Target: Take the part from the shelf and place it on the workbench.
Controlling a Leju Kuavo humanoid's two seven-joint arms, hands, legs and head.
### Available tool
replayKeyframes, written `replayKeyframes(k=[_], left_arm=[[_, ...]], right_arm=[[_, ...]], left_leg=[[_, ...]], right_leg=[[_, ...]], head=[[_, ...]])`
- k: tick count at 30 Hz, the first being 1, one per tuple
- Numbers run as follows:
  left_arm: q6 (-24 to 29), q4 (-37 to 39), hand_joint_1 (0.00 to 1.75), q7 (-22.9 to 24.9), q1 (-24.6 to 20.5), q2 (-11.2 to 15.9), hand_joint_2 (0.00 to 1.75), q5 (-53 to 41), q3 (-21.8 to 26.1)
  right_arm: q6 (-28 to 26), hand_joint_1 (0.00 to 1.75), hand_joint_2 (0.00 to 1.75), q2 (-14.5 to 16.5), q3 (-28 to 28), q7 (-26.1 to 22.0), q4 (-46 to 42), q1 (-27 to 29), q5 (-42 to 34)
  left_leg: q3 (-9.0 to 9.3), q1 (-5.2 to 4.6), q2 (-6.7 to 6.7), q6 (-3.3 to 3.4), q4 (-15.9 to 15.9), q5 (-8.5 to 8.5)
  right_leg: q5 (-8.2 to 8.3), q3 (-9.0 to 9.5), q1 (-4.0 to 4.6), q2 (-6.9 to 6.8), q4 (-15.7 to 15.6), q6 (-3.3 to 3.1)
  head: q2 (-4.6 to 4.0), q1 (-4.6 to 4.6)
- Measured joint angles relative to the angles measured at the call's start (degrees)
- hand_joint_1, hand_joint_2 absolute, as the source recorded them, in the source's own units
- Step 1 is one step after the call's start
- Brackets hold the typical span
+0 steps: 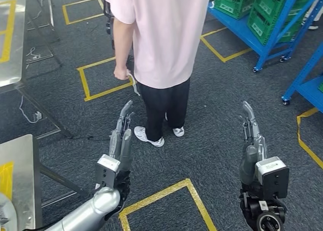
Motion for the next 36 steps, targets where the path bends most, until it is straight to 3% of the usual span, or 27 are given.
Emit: replayKeyframes(k=[1, 2, 3, 4, 6, 8, 10, 11, 13, 15, 17, 18, 19, 21, 23, 25, 26, 28, 30, 32, 33, 34, 36], left_arm=[[0.0, 0.0, 0.00, 0.2, 0.0, 0.0, 0.00, -0.1, 0.0], [0.0, 0.0, 0.00, 0.4, 0.1, 0.1, 0.00, -0.1, 0.0], [0.0, 0.0, 0.00, 0.5, 0.1, 0.1, 0.00, -0.1, 0.0], [0.0, 0.0, 0.00, 0.5, 0.0, 0.2, 0.00, -0.1, 0.0], [0.0, -0.1, 0.00, 0.5, -0.1, 0.2, 0.00, 0.0, 0.0], [0.0, -0.1, 0.00, 0.5, -0.4, 0.3, 0.00, 0.1, 0.0], [0.0, -0.1, 0.00, 0.5, -0.7, 0.3, 0.00, 0.3, 0.0], [0.0, -0.1, 0.00, 0.5, -0.9, 0.3, 0.00, 0.4, 0.0], [0.0, -0.1, 0.00, 0.5, -1.1, 0.3, 0.00, 0.5, 0.0], [0.0, -0.1, 0.00, 0.4, -1.1, 0.3, 0.00, 0.6, 0.0], [0.0, -0.1, 0.00, 0.5, -1.0, 0.4, 0.00, 0.7, 0.0], [0.0, -0.1, 0.00, 0.5, -0.9, 0.4, 0.00, 0.7, 0.0], [0.0, -0.1, 0.00, 0.5, -0.9, 0.4, 0.00, 0.7, 0.0], [0.0, -0.1, 0.00, 0.4, -0.9, 0.4, 0.00, 0.7, 0.0], [0.0, -0.1, 0.00, 0.5, -1.0, 0.4, 0.00, 0.7, 0.0], [0.0, -0.1, 0.00, 0.5, -1.0, 0.4, 0.00, 0.7, 0.0], [0.0, -0.1, 0.00, 0.5, -1.0, 0.5, 0.00, 0.7, 0.0], [0.0, -0.1, 0.00, 0.4, -1.0, 0.5, 0.00, 0.8, 0.0], [0.0, -0.2, 0.00, 0.4, -0.8, 0.5, 0.00, 0.8, 0.0], [0.0, -0.2, 0.00, 0.4, -0.5, 0.7, 0.00, 0.9, 0.0], [0.0, -0.2, 0.00, 0.4, -0.4, 0.7, 0.00, 0.9, 0.0], [0.0, -0.2, 0.00, 0.4, -0.4, 0.8, 0.00, 0.9, 0.0], [0.0, -0.2, 0.00, 0.4, -0.4, 0.9, 0.00, 0.9, 0.0]], right_arm=[[0.1, 0.00, 0.00, 0.0, 0.0, 0.0, 0.0, 0.0, 0.0], [0.2, 0.00, 0.00, 0.0, 0.0, 0.1, 0.0, 0.1, -0.1], [0.3, 0.00, 0.00, 0.0, 0.0, 0.1, 0.0, 0.1, -0.1], [0.3, 0.00, 0.00, 0.0, 0.0, 0.1, 0.0, 0.1, -0.1], [0.3, 0.00, 0.00, 0.0, 0.0, 0.2, 0.0, 0.0, -0.2], [0.4, 0.00, 0.00, 0.0, 0.0, 0.4, 0.0, -0.1, -0.3], [0.6, 0.00, 0.00, 0.0, 0.0, 0.4, 0.0, -0.1, -0.3], [0.7, 0.00, 0.00, 0.0, 0.0, 0.3, 0.0, -0.1, -0.3], [0.8, 0.00, 0.00, 0.0, -0.1, 0.1, 0.0, -0.3, -0.3], [0.9, 0.00, 0.00, 0.0, -0.1, 0.0, 0.1, -0.4, -0.3], [0.8, 0.00, 0.00, 0.0, -0.1, 0.0, 0.1, -0.4, -0.4], [0.8, 0.00, 0.00, 0.0, -0.1, 0.0, 0.1, -0.4, -0.5], [0.8, 0.00, 0.00, 0.0, -0.1, 0.0, 0.1, -0.4, -0.7], [0.6, 0.00, 0.00, 0.0, -0.1, -0.1, 0.1, -0.4, -0.9], [0.4, 0.00, 0.00, 0.0, -0.1, -0.1, 0.1, -0.4, -1.0], [0.1, 0.00, 0.00, 0.0, -0.1, -0.1, 0.1, -0.3, -1.0], [0.0, 0.00, 0.00, 0.0, 0.0, -0.1, 0.0, -0.3, -1.0], [-0.2, 0.00, 0.00, 0.0, 0.0, -0.2, 0.0, -0.3, -0.9], [-0.2, 0.00, 0.00, 0.0, 0.0, -0.2, 0.0, -0.3, -0.9], [-0.2, 0.00, 0.00, 0.0, 0.0, -0.2, 0.1, -0.2, -0.9], [-0.2, 0.00, 0.00, 0.0, 0.0, -0.2, 0.2, -0.2, -0.9], [-0.2, 0.00, 0.00, 0.0, 0.0, -0.2, 0.2, -0.2, -0.9], [-0.2, 0.00, 0.00, 0.0, 0.0, -0.2, 0.2, -0.2, -0.9]], left_leg=[[-1.96, -0.02, -0.41, 0.02, 3.7, -1.20], [-3.07, -0.03, -0.58, 0.13, 5.5, -1.30], [-2.94, -0.06, -0.71, 0.35, 4.8, -0.16], [-1.62, -0.09, -1.02, 0.67, 1.7, 1.88], [2.48, -0.12, -3.04, 1.38, -7.1, 5.95], [4.64, -0.25, -4.36, 1.66, -11.9, 7.34], [4.82, -0.33, -3.54, 1.84, -12.5, 7.43], [4.94, -0.23, -2.95, 2.06, -12.7, 7.59], [5.19, 0.04, -1.65, 2.55, -13.3, 7.87], [5.24, -0.04, -0.34, 2.77, -13.4, 7.83], [5.28, -0.09, 1.04, 2.77, -13.3, 7.71], [5.34, -0.07, 1.70, 2.71, -13.3, 7.60], [5.47, -0.04, 2.29, 2.57, -13.3, 7.46], [5.83, -0.16, 3.36, 2.07, -13.1, 7.05], [6.00, -0.52, 4.30, 1.53, -12.9, 6.74], [6.14, -0.66, 5.35, 1.08, -12.8, 6.66], [6.25, -0.51, 5.23, 0.73, -12.6, 6.40], [5.26, -0.13, 2.92, 0.11, -9.9, 4.40], [1.69, 0.05, 0.10, -0.16, -2.5, 0.77], [-2.07, 0.05, -0.53, -0.17, 4.2, -1.24], [-2.70, 0.03, -0.62, -0.05, 4.8, -0.69], [-2.13, 0.01, -0.80, 0.18, 3.0, 0.90], [1.40, -0.02, -2.64, 0.90, -5.1, 5.10]], right_leg=[[0.07, -0.10, 0.06, 0.66, 0.0, -0.13], [0.14, -0.17, 0.13, 1.39, 0.0, -0.20], [0.20, -0.20, 0.19, 2.16, 0.0, -0.22], [0.26, -0.20, 0.23, 2.94, 0.0, -0.20], [0.39, -0.28, 0.32, 4.34, 0.1, -0.01], [0.55, -0.58, 0.25, 5.44, 0.2, 0.44], [0.77, -0.99, 0.13, 6.39, 0.0, 1.13], [0.59, -1.29, 0.15, 5.95, 0.2, 1.44], [-1.46, -2.95, 0.31, 3.19, 3.3, 1.97], [-5.41, -6.38, 0.12, 0.37, 11.0, 2.45], [-7.42, -9.16, -0.21, -0.29, 17.2, 2.93], [-6.78, -9.03, -0.38, -0.47, 17.2, 3.12], [-5.15, -7.64, -0.52, -0.81, 14.6, 3.25], [-1.67, -3.10, -0.42, -3.05, 5.9, 3.24], [-0.42, -0.39, -0.12, -4.63, 0.9, 2.54], [-0.46, -0.21, 0.10, -3.67, 0.5, 1.60], [-0.38, -0.18, 0.10, -3.02, 0.4, 1.23], [-0.12, -0.06, -0.05, -1.76, 0.1, 0.48], [0.08, -0.18, -0.14, -0.57, 0.1, -0.01], [0.21, -0.37, -0.04, 0.85, 0.1, -0.22], [0.26, -0.42, 0.01, 1.64, 0.1, -0.26], [0.30, -0.42, 0.05, 2.43, 0.1, -0.25], [0.41, -0.42, 0.08, 3.87, 0.1, -0.11]], head=[[0.00, -0.16], [0.00, -0.24], [0.00, -0.31], [0.00, -0.39], [0.00, -0.51], [0.00, -0.48], [0.00, -0.43], [0.00, -0.41], [0.00, 0.16], [0.00, 0.75], [0.00, 0.83], [0.00, 0.85], [0.00, 0.86], [0.00, 0.95], [0.00, 0.93], [0.00, 0.72], [0.00, 0.61], [0.00, 0.40], [0.00, -0.08], [0.00, -0.41], [0.00, -0.49], [0.00, -0.57], [0.00, -0.77]])
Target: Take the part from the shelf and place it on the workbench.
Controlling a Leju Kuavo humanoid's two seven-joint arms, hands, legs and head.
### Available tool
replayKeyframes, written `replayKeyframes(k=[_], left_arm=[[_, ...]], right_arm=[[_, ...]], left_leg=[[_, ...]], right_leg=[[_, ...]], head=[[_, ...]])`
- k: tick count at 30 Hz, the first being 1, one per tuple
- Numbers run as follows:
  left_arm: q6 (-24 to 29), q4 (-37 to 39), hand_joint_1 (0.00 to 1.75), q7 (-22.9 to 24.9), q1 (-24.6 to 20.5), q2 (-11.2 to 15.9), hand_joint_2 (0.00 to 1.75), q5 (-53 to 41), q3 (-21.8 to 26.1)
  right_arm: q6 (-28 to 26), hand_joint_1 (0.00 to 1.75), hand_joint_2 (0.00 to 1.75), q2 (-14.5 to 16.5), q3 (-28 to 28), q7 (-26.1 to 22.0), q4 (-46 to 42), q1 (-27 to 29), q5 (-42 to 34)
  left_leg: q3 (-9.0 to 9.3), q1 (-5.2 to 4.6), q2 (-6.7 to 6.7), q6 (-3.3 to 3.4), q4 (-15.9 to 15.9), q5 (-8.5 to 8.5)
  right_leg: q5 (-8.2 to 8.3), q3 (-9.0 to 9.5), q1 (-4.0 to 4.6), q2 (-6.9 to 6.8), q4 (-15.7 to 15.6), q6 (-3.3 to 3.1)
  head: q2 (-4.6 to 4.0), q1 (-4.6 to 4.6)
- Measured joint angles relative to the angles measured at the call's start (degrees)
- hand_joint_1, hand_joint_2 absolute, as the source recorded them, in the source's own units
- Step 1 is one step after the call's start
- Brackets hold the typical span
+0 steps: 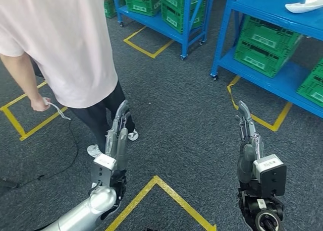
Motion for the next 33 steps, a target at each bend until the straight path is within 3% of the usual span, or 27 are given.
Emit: replayKeyframes(k=[2, 3, 5, 7, 9, 11, 12, 13, 15, 17, 18, 20, 21, 23, 25, 26, 27, 28, 29, 31, 33], left_arm=[[0.0, 0.0, 0.00, -0.1, -0.1, 0.0, 0.00, 0.1, 0.0], [0.0, 0.0, 0.00, -0.2, -0.1, 0.0, 0.00, 0.2, 0.0], [0.0, 0.0, 0.00, -0.3, -0.2, 0.0, 0.00, 0.4, 0.0], [0.0, 0.0, 0.00, -0.5, -0.3, -0.1, 0.00, 0.6, 0.0], [0.0, 0.0, 0.00, -0.7, -0.2, -0.2, 0.00, 0.6, 0.0], [0.0, 0.0, 0.00, -1.0, -0.1, -0.2, 0.00, 0.7, 0.0], [0.0, 0.0, 0.00, -1.0, 0.0, -0.2, 0.00, 0.8, 0.0], [0.0, 0.0, 0.00, -1.1, 0.0, -0.2, 0.00, 0.9, 0.0], [0.0, 0.0, 0.00, -1.2, -0.1, -0.2, 0.00, 1.0, 0.0], [0.0, 0.0, 0.00, -1.3, -0.3, -0.3, 0.00, 1.1, 0.0], [0.0, 0.0, 0.00, -1.3, -0.4, -0.3, 0.00, 1.1, 0.0], [0.0, 0.0, 0.00, -1.4, -0.6, -0.4, 0.00, 1.1, 0.0], [0.0, 0.0, 0.00, -1.5, -0.7, -0.4, 0.00, 1.1, 0.0], [0.0, 0.1, 0.00, -1.6, -1.0, -0.4, 0.00, 1.2, 0.0], [0.0, 0.1, 0.00, -1.7, -1.1, -0.4, 0.00, 1.3, 0.0], [0.0, 0.2, 0.00, -1.7, -1.0, -0.4, 0.00, 1.4, 0.0], [0.0, 0.2, 0.00, -1.7, -0.9, -0.4, 0.00, 1.4, 0.0], [0.0, 0.3, 0.00, -1.7, -0.9, -0.4, 0.00, 1.5, 0.0], [0.0, 0.3, 0.00, -1.7, -1.0, -0.4, 0.00, 1.6, 0.0], [0.0, 0.3, 0.00, -1.7, -1.1, -0.4, 0.00, 1.6, 0.0], [0.0, 0.3, 0.00, -1.6, -1.2, -0.4, 0.00, 1.4, 0.0]], right_arm=[[0.0, 0.00, 0.00, 0.0, 0.0, -0.1, 0.0, 0.0, 0.0], [0.0, 0.00, 0.00, 0.0, 0.0, -0.2, 0.0, 0.0, 0.0], [0.1, 0.00, 0.00, 0.0, 0.0, -0.4, 0.0, 0.1, 0.1], [0.2, 0.00, 0.00, 0.0, 0.0, -0.7, 0.0, 0.3, 0.3], [0.4, 0.00, 0.00, 0.0, 0.0, -1.0, 0.2, 0.4, 0.3], [1.0, 0.00, 0.00, 0.0, 0.0, -1.4, 0.5, 0.6, 0.4], [1.2, 0.00, 0.00, 0.0, 0.0, -1.6, 0.7, 0.7, 0.4], [1.4, 0.00, 0.00, 0.0, 0.0, -1.8, 0.8, 0.7, 0.5], [1.8, 0.00, 0.00, 0.0, -0.1, -2.0, 1.1, 0.7, 0.5], [2.0, 0.00, 0.00, 0.1, -0.2, -2.2, 1.3, 0.5, 0.5], [2.1, 0.00, 0.00, 0.2, -0.2, -2.2, 1.3, 0.5, 0.5], [2.0, 0.00, 0.00, 0.2, -0.3, -2.3, 1.4, 0.5, 0.5], [2.0, 0.00, 0.00, 0.2, -0.3, -2.3, 1.4, 0.5, 0.5], [1.9, 0.00, 0.00, 0.2, -0.3, -2.3, 1.4, 0.5, 0.5], [1.7, 0.00, 0.00, 0.2, -0.3, -2.2, 1.5, 0.6, 0.4], [1.6, 0.00, 0.00, 0.2, -0.3, -2.2, 1.5, 0.6, 0.4], [1.5, 0.00, 0.00, 0.2, -0.3, -2.2, 1.6, 0.7, 0.4], [1.4, 0.00, 0.00, 0.2, -0.3, -2.1, 1.6, 0.8, 0.4], [1.4, 0.00, 0.00, 0.2, -0.3, -2.1, 1.6, 0.8, 0.4], [1.3, 0.00, 0.00, 0.2, -0.3, -2.1, 1.6, 0.8, 0.4], [1.3, 0.00, 0.00, 0.2, -0.3, -2.0, 1.6, 0.9, 0.4]], left_leg=[[2.75, -0.04, -1.73, 0.37, -6.1, 2.15], [3.19, -0.13, -1.96, 0.44, -7.1, 2.23], [3.38, -0.09, -0.70, 0.70, -7.6, 2.44], [3.68, 0.22, 0.57, 1.26, -8.1, 2.75], [3.83, 0.24, 1.81, 1.63, -8.4, 2.85], [3.84, 0.12, 3.14, 1.71, -8.4, 2.76], [3.87, 0.10, 3.78, 1.66, -8.4, 2.68], [3.95, 0.11, 4.41, 1.57, -8.3, 2.57], [4.30, 0.06, 5.55, 1.19, -8.2, 2.20], [4.51, -0.30, 6.50, 0.69, -8.0, 1.84], [4.55, -0.49, 6.97, 0.46, -7.9, 1.76], [4.71, -0.54, 8.04, -0.04, -7.8, 1.61], [4.73, -0.39, 7.73, -0.37, -7.5, 1.19], [3.16, -0.10, 5.24, -0.96, -3.6, -1.34], [-1.01, 0.00, 2.67, -1.18, 4.7, -5.18], [-3.08, -0.01, 2.25, -1.18, 8.5, -6.38], [-4.30, -0.02, 2.09, -1.09, 10.4, -6.49], [-4.34, -0.03, 1.99, -0.91, 9.9, -5.43], [-3.10, -0.05, 1.64, -0.60, 6.9, -3.36], [0.91, -0.02, -0.83, 0.22, -1.9, 0.86], [3.18, -0.06, -2.63, 0.63, -7.0, 2.45]], right_leg=[[0.13, -0.24, 0.02, 1.27, 0.1, 0.38], [0.21, -0.40, -0.04, 1.81, 0.1, 0.67], [0.34, -0.75, -0.21, 2.70, -0.1, 1.33], [-1.04, -1.90, -0.02, 0.83, 1.8, 1.93], [-4.73, -4.94, 0.05, -2.59, 8.5, 2.42], [-7.65, -8.21, -0.21, -4.03, 15.9, 2.80], [-7.60, -8.64, -0.32, -4.28, 17.0, 2.93], [-6.47, -7.89, -0.41, -4.54, 15.8, 3.00], [-2.77, -3.61, -0.44, -6.19, 7.6, 2.97], [-0.94, -0.14, -0.10, -7.94, 1.2, 2.43], [-1.00, 0.35, 0.10, -8.19, 0.3, 2.08], [-0.82, 0.39, 0.21, -6.86, 0.1, 1.27], [-0.71, 0.44, 0.18, -6.19, 0.0, 0.93], [-0.45, 0.58, -0.07, -5.02, -0.3, 0.29], [-0.28, 0.35, -0.13, -3.87, -0.3, -0.08], [-0.21, 0.23, -0.09, -3.16, -0.3, -0.21], [-0.15, 0.14, -0.05, -2.42, -0.3, -0.28], [-0.09, 0.11, -0.01, -1.66, -0.3, -0.29], [-0.03, 0.13, 0.02, -0.88, -0.3, -0.26], [0.07, 0.07, 0.10, 0.48, -0.2, -0.04], [0.21, -0.26, 0.01, 1.64, -0.1, 0.42]], head=[[0.00, 0.03], [0.00, 0.13], [0.00, 0.23], [0.00, 0.62], [0.00, 1.31], [0.00, 1.61], [0.00, 1.62], [0.00, 1.64], [0.00, 1.68], [0.00, 1.70], [0.00, 1.62], [0.00, 1.44], [0.00, 1.38], [0.00, 1.14], [0.00, 0.73], [0.00, 0.57], [0.00, 0.46], [0.00, 0.37], [0.00, 0.27], [0.00, 0.11], [0.00, 0.18]])
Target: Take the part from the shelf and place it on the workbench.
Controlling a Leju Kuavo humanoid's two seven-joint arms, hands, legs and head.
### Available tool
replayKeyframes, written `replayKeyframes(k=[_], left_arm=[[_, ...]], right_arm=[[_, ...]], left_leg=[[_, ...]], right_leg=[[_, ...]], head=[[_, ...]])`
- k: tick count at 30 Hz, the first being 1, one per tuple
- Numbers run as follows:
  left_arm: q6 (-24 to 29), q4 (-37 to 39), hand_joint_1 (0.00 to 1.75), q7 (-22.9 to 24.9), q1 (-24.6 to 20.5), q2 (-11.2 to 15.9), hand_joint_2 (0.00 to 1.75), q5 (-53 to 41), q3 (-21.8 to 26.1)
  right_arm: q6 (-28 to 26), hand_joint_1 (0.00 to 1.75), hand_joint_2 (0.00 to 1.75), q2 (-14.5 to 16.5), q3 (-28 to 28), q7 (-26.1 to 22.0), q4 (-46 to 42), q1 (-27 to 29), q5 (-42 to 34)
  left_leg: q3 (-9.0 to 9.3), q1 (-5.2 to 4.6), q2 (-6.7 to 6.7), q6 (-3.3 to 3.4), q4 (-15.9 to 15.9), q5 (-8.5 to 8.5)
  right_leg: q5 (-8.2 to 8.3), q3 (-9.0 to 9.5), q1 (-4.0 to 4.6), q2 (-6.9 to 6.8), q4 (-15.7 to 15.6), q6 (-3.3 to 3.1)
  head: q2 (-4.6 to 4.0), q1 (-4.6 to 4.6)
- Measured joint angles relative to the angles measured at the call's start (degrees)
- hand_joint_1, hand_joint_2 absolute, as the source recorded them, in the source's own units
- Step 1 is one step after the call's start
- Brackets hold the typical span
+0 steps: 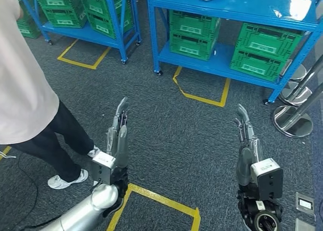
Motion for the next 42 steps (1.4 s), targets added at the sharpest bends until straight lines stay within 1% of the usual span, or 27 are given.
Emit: replayKeyframes(k=[1, 2, 3, 4, 5, 7, 8, 9, 10, 11, 12, 13, 14, 15, 16, 18, 19, 20, 22, 24, 27, 31, 34, 35, 38, 39, 42], left_arm=[[0.0, 0.0, 0.00, 0.2, 0.0, 0.0, 0.00, -0.2, 0.0], [0.0, 0.0, 0.00, 0.4, 0.0, 0.0, 0.00, -0.4, 0.0], [0.0, 0.0, 0.00, 0.6, -0.1, 0.0, 0.00, -0.7, 0.0], [0.0, 0.0, 0.00, 0.8, -0.1, -0.1, 0.00, -0.9, 0.0], [0.0, 0.0, 0.00, 0.8, 0.0, -0.2, 0.00, -1.0, 0.0], [0.0, -0.1, 0.00, 1.0, 0.1, -0.2, 0.00, -1.3, 0.0], [0.0, -0.1, 0.00, 1.0, 0.3, -0.2, 0.00, -1.4, 0.0], [0.0, -0.1, 0.00, 1.1, 0.4, -0.2, 0.00, -1.4, 0.0], [0.0, -0.1, 0.00, 1.2, 0.4, -0.2, 0.00, -1.4, 0.0], [0.0, -0.1, 0.00, 1.3, 0.5, -0.2, 0.00, -1.5, 0.0], [0.0, -0.1, 0.00, 1.3, 0.5, -0.3, 0.00, -1.5, 0.0], [0.0, -0.1, 0.00, 1.3, 0.4, -0.3, 0.00, -1.5, 0.0], [0.0, -0.1, 0.00, 1.3, 0.4, -0.2, 0.00, -1.5, 0.0], [0.0, -0.1, 0.00, 1.3, 0.4, -0.2, 0.00, -1.5, 0.0], [0.0, -0.1, 0.00, 1.3, 0.4, -0.2, 0.00, -1.5, 0.0], [0.0, -0.1, 0.00, 1.4, 0.3, -0.2, 0.00, -1.5, 0.0], [0.0, -0.1, 0.00, 1.3, 0.2, -0.2, 0.00, -1.5, 0.0], [0.0, -0.1, 0.00, 1.3, 0.1, -0.1, 0.00, -1.4, 0.0], [0.0, -0.1, 0.00, 1.3, 0.0, -0.1, 0.00, -1.4, 0.0], [0.0, -0.1, 0.00, 1.3, -0.1, -0.1, 0.00, -1.4, 0.0], [0.0, -0.1, 0.00, 1.3, -0.1, 0.0, 0.00, -1.4, 0.0], [0.0, -0.1, 0.00, 1.2, -0.1, 0.0, 0.00, -0.8, 0.0], [0.0, -0.1, 0.00, 1.4, -0.2, 0.0, 0.00, 0.3, 0.0], [0.0, -0.1, 0.00, 1.6, -0.2, 0.0, 0.00, 0.6, 0.0], [0.0, -0.1, 0.00, 1.7, -0.5, 0.1, 0.00, 1.2, 0.0], [0.0, -0.1, 0.00, 1.7, -0.7, 0.0, 0.00, 1.3, 0.0], [0.0, 0.0, 0.00, 1.7, -0.7, -0.1, 0.00, 1.6, 0.0]], right_arm=[[0.0, 0.00, 0.00, 0.0, 0.0, 0.1, 0.0, 0.0, 0.0], [0.0, 0.00, 0.00, 0.0, 0.0, 0.1, 0.0, 0.0, -0.1], [0.0, 0.00, 0.00, 0.0, 0.0, 0.2, -0.1, 0.1, -0.1], [0.1, 0.00, 0.00, 0.0, 0.0, 0.2, -0.1, 0.1, -0.2], [0.1, 0.00, 0.00, 0.0, -0.1, 0.2, -0.2, 0.0, -0.2], [0.1, 0.00, 0.00, 0.0, -0.1, 0.3, -0.3, -0.1, -0.3], [0.1, 0.00, 0.00, 0.0, -0.1, 0.3, -0.3, -0.1, -0.4], [0.1, 0.00, 0.00, 0.0, -0.1, 0.3, -0.2, -0.1, -0.4], [0.2, 0.00, 0.00, 0.0, -0.1, 0.3, -0.2, 0.0, -0.4], [0.2, 0.00, 0.00, 0.0, -0.1, 0.3, -0.2, 0.0, -0.4], [0.2, 0.00, 0.00, 0.0, -0.1, 0.3, -0.2, 0.0, -0.4], [0.2, 0.00, 0.00, 0.0, -0.2, 0.3, -0.3, 0.0, -0.4], [0.2, 0.00, 0.00, 0.0, -0.2, 0.3, -0.3, -0.1, -0.4], [0.3, 0.00, 0.00, 0.0, -0.2, 0.3, -0.3, -0.2, -0.4], [0.3, 0.00, 0.00, 0.0, -0.2, 0.3, -0.3, -0.2, -0.4], [0.2, 0.00, 0.00, 0.0, -0.2, 0.3, -0.3, -0.2, -0.4], [0.2, 0.00, 0.00, 0.0, -0.2, 0.3, -0.3, -0.2, -0.3], [0.1, 0.00, 0.00, 0.0, -0.2, 0.3, -0.3, -0.3, -0.2], [0.0, 0.00, 0.00, 0.0, -0.2, 0.3, -0.3, -0.2, -0.1], [-0.1, 0.00, 0.00, 0.0, -0.2, 0.3, -0.3, -0.2, 0.0], [-0.1, 0.00, 0.00, 0.0, -0.2, 0.4, -0.3, -0.2, 0.1], [-0.3, 0.00, 0.00, 0.0, -0.2, 0.5, -0.3, -0.2, 0.4], [-0.3, 0.00, 0.00, 0.0, -0.2, 0.6, -0.3, -0.2, 0.5], [-0.3, 0.00, 0.00, 0.0, -0.2, 0.6, -0.3, -0.2, 0.5], [-0.4, 0.00, 0.00, 0.1, -0.3, 0.6, -0.3, -0.2, 0.6], [-0.4, 0.00, 0.00, 0.1, -0.4, 0.6, -0.3, -0.2, 0.7], [-0.4, 0.00, 0.00, 0.1, -0.5, 0.6, -0.3, 0.1, 0.7]], left_leg=[[0.19, -0.09, 0.14, 0.05, -0.5, -0.09], [0.27, -0.03, 0.84, 0.13, -0.7, 0.02], [0.43, 0.08, 1.50, 0.30, -1.0, 0.15], [0.60, 0.26, 2.19, 0.52, -1.3, 0.29], [0.77, 0.45, 2.96, 0.74, -1.6, 0.41], [0.88, 0.38, 4.38, 0.98, -1.7, 0.39], [0.89, 0.31, 5.14, 1.02, -1.7, 0.33], [0.93, 0.28, 5.84, 0.99, -1.7, 0.25], [1.01, 0.28, 6.51, 0.91, -1.7, 0.14], [1.16, 0.31, 7.13, 0.78, -1.6, -0.03], [1.38, 0.31, 7.69, 0.58, -1.5, -0.26], [1.56, 0.16, 8.20, 0.31, -1.4, -0.50], [1.68, -0.01, 8.63, 0.04, -1.2, -0.71], [1.74, -0.24, 9.01, -0.20, -1.1, -0.83], [1.76, -0.43, 9.41, -0.40, -1.1, -0.86], [1.88, -0.45, 10.01, -0.81, -1.0, -1.01], [1.96, -0.39, 10.08, -0.58, -1.1, -1.08], [2.03, -0.37, 10.02, -0.09, -1.1, -1.19], [2.11, -0.39, 9.81, 1.17, -1.3, -1.13], [2.13, -0.39, 9.79, 1.41, -1.4, -1.00], [2.11, -0.29, 9.72, 0.85, -1.7, -0.71], [2.12, -0.09, 9.69, -0.93, -1.9, -0.47], [2.07, -0.12, 9.69, -1.12, -1.9, -0.47], [2.07, -0.20, 9.65, -0.82, -2.1, -0.58], [3.66, 0.20, 9.34, 0.90, -4.6, -0.40], [4.37, 0.52, 9.20, 1.17, -5.4, -0.18], [5.12, 1.11, 8.75, 0.78, -5.9, -0.23]], right_leg=[[0.10, -0.18, -0.08, 0.57, 0.0, 0.35], [0.23, -0.41, -0.14, 1.19, -0.2, 0.75], [0.12, -0.66, -0.09, 1.10, 0.0, 1.07], [-0.47, -1.17, 0.05, 0.19, 0.8, 1.38], [-1.79, -2.26, 0.19, -1.36, 2.9, 1.63], [-5.76, -5.79, 0.05, -4.74, 10.6, 2.05], [-7.35, -7.61, -0.10, -5.53, 14.7, 2.26], [-7.91, -8.63, -0.24, -5.85, 17.0, 2.43], [-7.34, -8.48, -0.34, -6.05, 17.0, 2.54], [-5.72, -7.06, -0.42, -6.34, 14.4, 2.60], [-3.63, -4.70, -0.46, -7.15, 10.1, 2.59], [-2.20, -2.27, -0.25, -8.38, 5.7, 2.52], [-1.25, -0.43, -0.14, -9.29, 2.4, 2.23], [-0.99, 0.56, 0.01, -9.93, 0.7, 1.91], [-1.22, 0.75, 0.20, -9.88, 0.3, 1.55], [-1.06, 0.66, 0.22, -8.86, 0.3, 0.84], [-1.02, 0.71, 0.25, -8.53, 0.3, 0.62], [-0.96, 0.78, 0.23, -8.27, 0.2, 0.46], [-0.95, 0.82, 0.22, -8.03, 0.1, 0.43], [-0.97, 0.77, 0.28, -7.95, 0.1, 0.39], [-0.97, 0.67, 0.42, -8.06, 0.1, 0.29], [-0.89, 0.51, 0.54, -8.11, 0.2, 0.17], [-0.80, 0.53, 0.48, -8.13, 0.1, 0.14], [-0.45, 0.64, 0.39, -8.26, 0.3, 0.34], [0.40, 0.22, 0.10, -8.04, 1.5, 1.56], [-0.37, -0.76, -0.01, -7.49, 3.1, 1.91], [-4.79, -5.98, -0.72, -6.39, 12.5, 2.97]], head=[[0.00, 0.05], [0.00, 0.06], [0.00, 0.01], [0.00, 0.20], [0.00, 0.56], [0.00, 1.31], [0.00, 1.45], [0.00, 1.47], [0.00, 1.50], [0.00, 1.52], [0.00, 1.56], [0.00, 1.63], [0.00, 1.67], [0.00, 1.57], [0.00, 1.47], [0.00, 1.18], [0.00, 1.04], [0.00, 0.85], [0.00, 0.44], [0.00, 0.25], [0.00, 0.11], [0.00, 0.11], [0.00, 0.19], [0.00, 0.24], [0.00, 0.16], [0.00, 0.31], [0.00, 1.21]])
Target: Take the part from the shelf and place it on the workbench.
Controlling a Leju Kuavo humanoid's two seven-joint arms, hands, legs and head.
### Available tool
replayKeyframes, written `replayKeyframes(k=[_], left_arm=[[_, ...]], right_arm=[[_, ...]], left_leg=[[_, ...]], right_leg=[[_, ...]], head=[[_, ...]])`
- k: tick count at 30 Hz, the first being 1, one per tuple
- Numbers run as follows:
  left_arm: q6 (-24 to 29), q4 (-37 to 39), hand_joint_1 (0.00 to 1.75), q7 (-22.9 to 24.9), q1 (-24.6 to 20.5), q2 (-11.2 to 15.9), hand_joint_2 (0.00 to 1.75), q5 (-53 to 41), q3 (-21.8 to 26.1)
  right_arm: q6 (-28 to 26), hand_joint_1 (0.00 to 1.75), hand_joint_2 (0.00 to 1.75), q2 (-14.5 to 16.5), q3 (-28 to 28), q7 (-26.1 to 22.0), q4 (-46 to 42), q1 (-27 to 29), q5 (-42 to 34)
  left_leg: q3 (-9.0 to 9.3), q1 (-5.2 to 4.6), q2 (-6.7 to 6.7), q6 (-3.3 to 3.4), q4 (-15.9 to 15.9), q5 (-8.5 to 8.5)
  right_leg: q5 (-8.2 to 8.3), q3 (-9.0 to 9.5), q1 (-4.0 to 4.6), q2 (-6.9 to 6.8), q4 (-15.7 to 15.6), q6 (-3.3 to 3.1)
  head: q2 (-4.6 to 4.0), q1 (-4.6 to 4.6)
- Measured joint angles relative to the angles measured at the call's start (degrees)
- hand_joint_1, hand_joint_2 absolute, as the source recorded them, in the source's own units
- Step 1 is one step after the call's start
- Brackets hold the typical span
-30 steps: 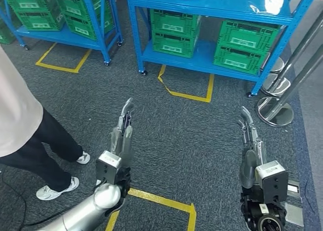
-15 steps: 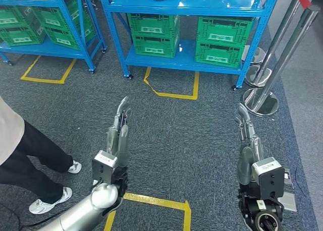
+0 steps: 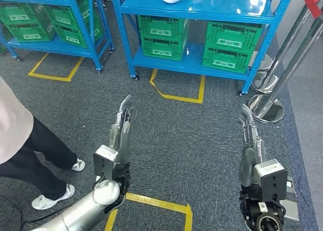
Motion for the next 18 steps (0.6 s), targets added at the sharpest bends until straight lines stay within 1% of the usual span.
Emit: replayKeyframes(k=[1, 2, 3, 4, 5, 6, 7, 8, 9, 10, 11, 12, 13, 14, 15, 16, 17, 18], left_arm=[[0.0, 0.0, 0.00, 0.0, 0.1, 0.0, 0.00, 0.0, 0.0], [0.0, 0.0, 0.00, 0.0, 0.3, 0.0, 0.00, 0.0, 0.0], [0.0, 0.0, 0.00, 0.0, 0.3, 0.0, 0.00, 0.0, 0.0], [0.0, 0.0, 0.00, 0.0, 0.4, 0.0, 0.00, 0.0, 0.0], [0.0, 0.0, 0.00, 0.0, 0.4, 0.0, 0.00, 0.0, 0.0], [0.0, 0.0, 0.00, 0.0, 0.4, 0.0, 0.00, 0.0, 0.0], [0.0, 0.0, 0.00, 0.0, 0.3, 0.0, 0.00, 0.0, 0.0], [0.0, 0.0, 0.00, 0.0, 0.3, 0.0, 0.00, -0.1, 0.0], [0.0, 0.0, 0.00, 0.0, 0.3, 0.0, 0.00, -0.1, 0.0], [0.0, 0.0, 0.00, 0.0, 0.3, 0.0, 0.00, -0.2, 0.0], [0.0, 0.0, 0.00, 0.0, 0.3, 0.0, 0.00, -0.2, 0.0], [0.0, 0.0, 0.00, 0.0, 0.2, 0.0, 0.00, -0.2, 0.0], [0.0, 0.0, 0.00, 0.0, 0.3, 0.1, 0.00, -0.3, 0.0], [0.0, 0.0, 0.00, 0.0, 0.3, 0.1, 0.00, -0.3, 0.0], [0.0, 0.0, 0.00, 0.0, 0.4, 0.1, 0.00, -0.3, 0.0], [0.0, 0.0, 0.00, 0.0, 0.5, 0.1, 0.00, -0.2, 0.0], [0.0, 0.0, 0.00, 0.0, 0.6, 0.2, 0.00, -0.2, 0.0], [0.0, 0.0, 0.00, 0.0, 0.6, 0.2, 0.00, -0.2, 0.0]], right_arm=[[0.0, 0.00, 0.00, 0.0, 0.0, 0.0, 0.0, 0.2, 0.0], [0.0, 0.00, 0.00, 0.0, -0.1, 0.0, 0.1, 0.3, 0.0], [0.0, 0.00, 0.00, 0.0, -0.1, 0.0, 0.1, 0.4, 0.0], [0.0, 0.00, 0.00, 0.0, -0.1, 0.0, 0.1, 0.4, 0.1], [0.0, 0.00, 0.00, 0.0, -0.2, 0.0, 0.3, 0.4, 0.1], [0.1, 0.00, 0.00, 0.0, -0.2, 0.0, 0.3, 0.4, 0.2], [0.2, 0.00, 0.00, 0.0, -0.2, 0.0, 0.4, 0.5, 0.2], [0.3, 0.00, 0.00, 0.0, -0.3, 0.0, 0.5, 0.6, 0.3], [0.4, 0.00, 0.00, 0.0, -0.3, -0.1, 0.5, 0.7, 0.3], [0.4, 0.00, 0.00, 0.0, -0.3, -0.1, 0.5, 0.9, 0.3], [0.5, 0.00, 0.00, 0.0, -0.4, -0.1, 0.4, 1.0, 0.3], [0.5, 0.00, 0.00, 0.0, -0.4, -0.2, 0.4, 1.0, 0.4], [0.5, 0.00, 0.00, 0.0, -0.4, -0.2, 0.4, 1.0, 0.4], [0.5, 0.00, 0.00, 0.0, -0.4, -0.2, 0.5, 1.0, 0.4], [0.5, 0.00, 0.00, 0.0, -0.4, -0.2, 0.5, 1.1, 0.4], [0.5, 0.00, 0.00, 0.0, -0.4, -0.1, 0.5, 1.1, 0.4], [0.4, 0.00, 0.00, 0.0, -0.4, -0.1, 0.5, 1.1, 0.4], [0.3, 0.00, 0.00, 0.0, -0.4, 0.0, 0.5, 1.1, 0.5]], left_leg=[[0.20, 0.25, -0.16, -0.35, 0.0, -0.19], [0.53, 0.63, -0.32, -0.82, 0.1, -0.47], [0.97, 1.14, -0.47, -1.43, 0.3, -0.85], [1.47, 1.73, -0.56, -2.23, 0.7, -1.36], [1.85, 2.08, -0.65, -3.11, 1.0, -1.89], [1.92, 2.27, -0.69, -3.96, 1.6, -2.35], [1.77, 2.24, -0.68, -4.64, 2.1, -2.71], [1.60, 2.08, -0.69, -5.13, 2.3, -2.93], [1.38, 2.08, -0.68, -5.45, 2.8, -2.93], [0.85, 2.16, -0.81, -5.64, 3.8, -2.50], [-0.43, 2.32, -1.25, -5.70, 6.1, -1.76], [-2.70, 2.37, -1.83, -5.65, 9.7, -1.14], [-5.69, 2.28, -2.46, -5.46, 14.0, -1.16], [-8.89, 1.95, -2.98, -5.13, 18.2, -2.26], [-11.75, 1.49, -3.26, -4.72, 21.3, -4.18], [-13.95, 0.95, -3.42, -4.17, 22.8, -6.21], [-15.40, 0.33, -3.60, -3.46, 22.6, -7.58], [-16.05, -0.33, -3.84, -2.55, 20.7, -7.63]], right_leg=[[-0.60, -1.27, -0.39, 0.00, 2.2, 0.34], [-0.09, -1.54, -0.84, -0.05, 2.3, 0.70], [1.61, -0.64, -1.34, -0.15, 0.2, 1.15], [3.78, 1.05, -1.88, -0.33, -3.6, 1.90], [5.06, 2.66, -2.06, -0.47, -7.0, 2.80], [5.05, 3.86, -2.10, -0.69, -9.6, 2.97], [4.47, 4.47, -2.03, -0.62, -10.7, 2.51], [3.38, 4.52, -1.81, -0.47, -10.5, 1.54], [2.80, 4.61, -1.81, -0.24, -10.4, 0.32], [2.80, 4.85, -1.78, 0.26, -10.1, -0.44], [2.49, 5.25, -1.67, 0.50, -10.2, -0.85], [2.22, 5.94, -1.51, 0.79, -10.5, -1.17], [1.91, 6.81, -1.30, 1.05, -11.0, -1.50], [1.62, 7.78, -1.04, 1.25, -11.7, -1.77], [1.27, 8.82, -0.73, 1.56, -12.4, -2.03], [0.86, 9.97, -0.35, 1.98, -13.0, -2.24], [0.38, 11.24, 0.09, 2.42, -13.6, -2.42], [-0.22, 12.56, 0.59, 2.85, -14.1, -2.56]], head=[[0.00, 0.09], [0.00, 0.10], [0.00, 0.10], [0.00, 0.11], [0.00, 0.45], [0.00, 0.99], [0.00, 1.11], [0.00, 1.12], [0.00, 0.81], [0.00, 0.12], [0.00, -0.31], [0.00, -0.68], [0.00, -1.12], [0.00, -1.43], [0.00, -1.66], [0.00, -1.91], [0.00, -2.16], [0.00, -2.40]])
